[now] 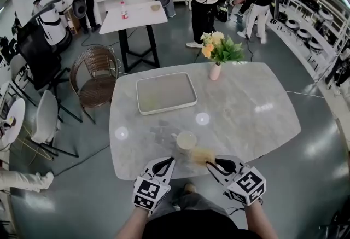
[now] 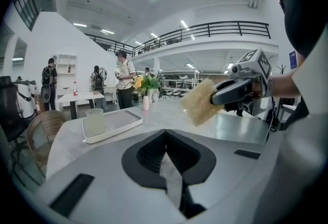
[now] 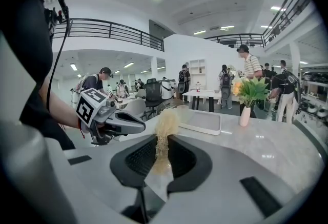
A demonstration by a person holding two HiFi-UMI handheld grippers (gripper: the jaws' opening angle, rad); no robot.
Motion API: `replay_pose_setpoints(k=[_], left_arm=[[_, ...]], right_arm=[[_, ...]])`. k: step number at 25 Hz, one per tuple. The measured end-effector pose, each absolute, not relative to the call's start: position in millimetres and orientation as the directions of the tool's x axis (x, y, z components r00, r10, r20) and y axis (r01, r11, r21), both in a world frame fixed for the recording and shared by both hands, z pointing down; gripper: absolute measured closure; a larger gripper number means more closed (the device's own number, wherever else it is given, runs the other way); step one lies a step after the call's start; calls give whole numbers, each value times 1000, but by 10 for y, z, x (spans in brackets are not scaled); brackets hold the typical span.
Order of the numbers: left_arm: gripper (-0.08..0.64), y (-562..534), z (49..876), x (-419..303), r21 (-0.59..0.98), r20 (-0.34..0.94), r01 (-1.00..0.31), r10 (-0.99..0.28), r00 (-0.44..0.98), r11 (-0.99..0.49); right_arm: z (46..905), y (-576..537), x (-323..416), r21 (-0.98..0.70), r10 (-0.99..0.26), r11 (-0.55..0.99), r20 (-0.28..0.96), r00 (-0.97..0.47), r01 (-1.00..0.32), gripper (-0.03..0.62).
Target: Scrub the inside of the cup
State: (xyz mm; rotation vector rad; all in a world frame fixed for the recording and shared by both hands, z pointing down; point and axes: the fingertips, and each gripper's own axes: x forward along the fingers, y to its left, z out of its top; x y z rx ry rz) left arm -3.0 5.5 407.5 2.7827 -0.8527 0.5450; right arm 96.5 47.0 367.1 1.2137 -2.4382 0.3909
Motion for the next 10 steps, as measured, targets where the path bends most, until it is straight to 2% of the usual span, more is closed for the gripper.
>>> replay_pose_setpoints(k=[10], left_arm=[[546,526,4059,-321,102,383,-529,-457,803,-843]], right_arm=[[3541,887,720,-34,-794,472,417,-442,-881,532]])
